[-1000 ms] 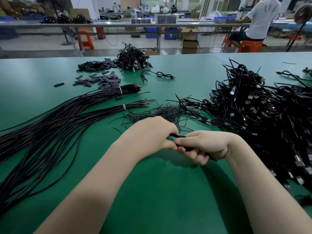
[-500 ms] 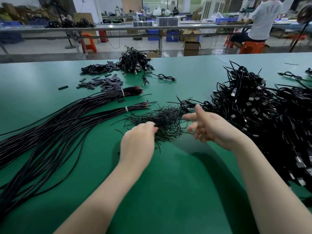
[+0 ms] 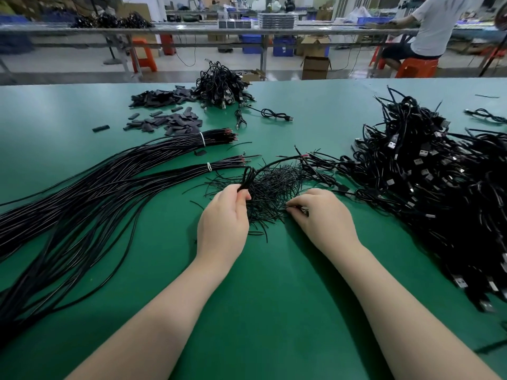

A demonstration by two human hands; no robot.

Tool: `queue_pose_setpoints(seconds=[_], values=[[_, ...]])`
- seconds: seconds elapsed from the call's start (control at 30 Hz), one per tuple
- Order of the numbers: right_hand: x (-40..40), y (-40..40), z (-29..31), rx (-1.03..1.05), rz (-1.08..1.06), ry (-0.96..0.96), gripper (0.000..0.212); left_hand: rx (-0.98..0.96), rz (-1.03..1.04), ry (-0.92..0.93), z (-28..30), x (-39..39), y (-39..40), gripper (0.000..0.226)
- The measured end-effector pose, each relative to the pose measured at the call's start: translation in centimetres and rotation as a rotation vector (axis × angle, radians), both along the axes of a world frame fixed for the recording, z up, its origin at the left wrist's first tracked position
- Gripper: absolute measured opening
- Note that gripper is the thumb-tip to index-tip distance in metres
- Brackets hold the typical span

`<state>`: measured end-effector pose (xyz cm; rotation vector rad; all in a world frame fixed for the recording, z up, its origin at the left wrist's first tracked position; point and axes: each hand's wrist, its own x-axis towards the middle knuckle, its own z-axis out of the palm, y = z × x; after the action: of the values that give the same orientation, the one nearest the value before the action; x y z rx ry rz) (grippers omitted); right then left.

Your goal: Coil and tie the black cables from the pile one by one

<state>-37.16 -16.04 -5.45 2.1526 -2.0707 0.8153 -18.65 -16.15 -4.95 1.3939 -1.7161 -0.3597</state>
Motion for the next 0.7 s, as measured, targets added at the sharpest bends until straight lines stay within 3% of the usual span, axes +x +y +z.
queue_pose_setpoints(seconds=[0.47,0.6,0.7], values=[[-0.3,0.5,1.6,0.169,-0.101,-0.134,0.013,0.028,-0.028,-0.007,-0.3,0.0,0.0,0.023],[-0.3,0.7,2.5,0.070,-0.128,-0.198,0.011,0.033,-0.026,-0.020,-0.3,-0.1,0.0,0.025],[0.1,0.9,3.6,-0.060,-0.095,-0.060,0.015,0.040,-0.013,-0.002,-0.3,-0.1,-0.1,0.024]])
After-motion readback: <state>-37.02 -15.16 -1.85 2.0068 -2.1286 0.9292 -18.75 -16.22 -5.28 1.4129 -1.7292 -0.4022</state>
